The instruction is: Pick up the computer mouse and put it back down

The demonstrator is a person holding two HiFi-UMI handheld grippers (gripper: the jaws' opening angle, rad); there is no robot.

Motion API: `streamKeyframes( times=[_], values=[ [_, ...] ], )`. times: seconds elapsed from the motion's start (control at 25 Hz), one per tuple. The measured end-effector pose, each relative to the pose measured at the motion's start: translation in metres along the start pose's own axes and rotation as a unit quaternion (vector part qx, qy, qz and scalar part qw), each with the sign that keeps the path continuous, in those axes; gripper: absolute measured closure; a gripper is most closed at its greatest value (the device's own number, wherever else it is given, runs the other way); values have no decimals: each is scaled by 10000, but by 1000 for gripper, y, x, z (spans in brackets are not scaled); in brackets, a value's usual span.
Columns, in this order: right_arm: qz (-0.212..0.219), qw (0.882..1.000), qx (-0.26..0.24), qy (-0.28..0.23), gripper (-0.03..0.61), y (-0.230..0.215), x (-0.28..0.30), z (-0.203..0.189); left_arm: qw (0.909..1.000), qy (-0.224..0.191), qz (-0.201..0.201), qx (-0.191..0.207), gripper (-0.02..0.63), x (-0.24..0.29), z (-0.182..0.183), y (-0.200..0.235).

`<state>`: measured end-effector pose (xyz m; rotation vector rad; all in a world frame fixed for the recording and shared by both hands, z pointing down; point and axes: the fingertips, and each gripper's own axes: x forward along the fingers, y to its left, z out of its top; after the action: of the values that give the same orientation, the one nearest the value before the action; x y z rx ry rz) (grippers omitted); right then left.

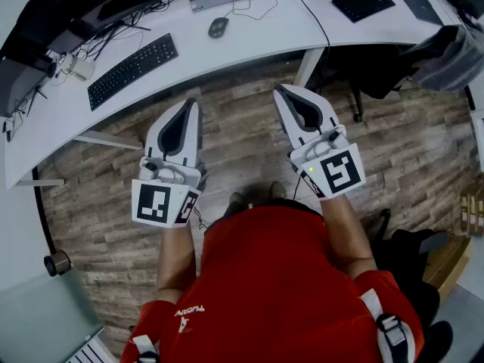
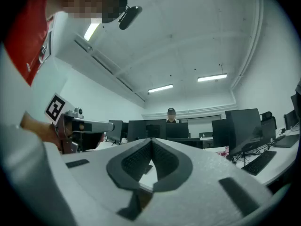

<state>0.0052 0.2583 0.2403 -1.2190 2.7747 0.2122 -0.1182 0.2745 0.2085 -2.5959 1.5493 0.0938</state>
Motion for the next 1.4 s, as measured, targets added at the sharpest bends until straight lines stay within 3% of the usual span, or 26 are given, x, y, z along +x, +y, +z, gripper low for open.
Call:
streamKeyframes(
  times=[0.6,0.8,1.04,1.4],
  values=[
    [177,9995,248,-130,575,-63,-45,-4,9997,192,8,147,604,72,-10,-61],
    [143,9993,334,-108,575,-90,-45,-15,9991,372,94,197,604,93,-22,-63],
    [152,9994,300,-8,575,-112,-12,-31,9986,466,209,133,604,122,-43,-31],
    [321,9987,10,391,575,-140,103,-57,9975,527,436,-201,603,187,-86,76]
  ],
)
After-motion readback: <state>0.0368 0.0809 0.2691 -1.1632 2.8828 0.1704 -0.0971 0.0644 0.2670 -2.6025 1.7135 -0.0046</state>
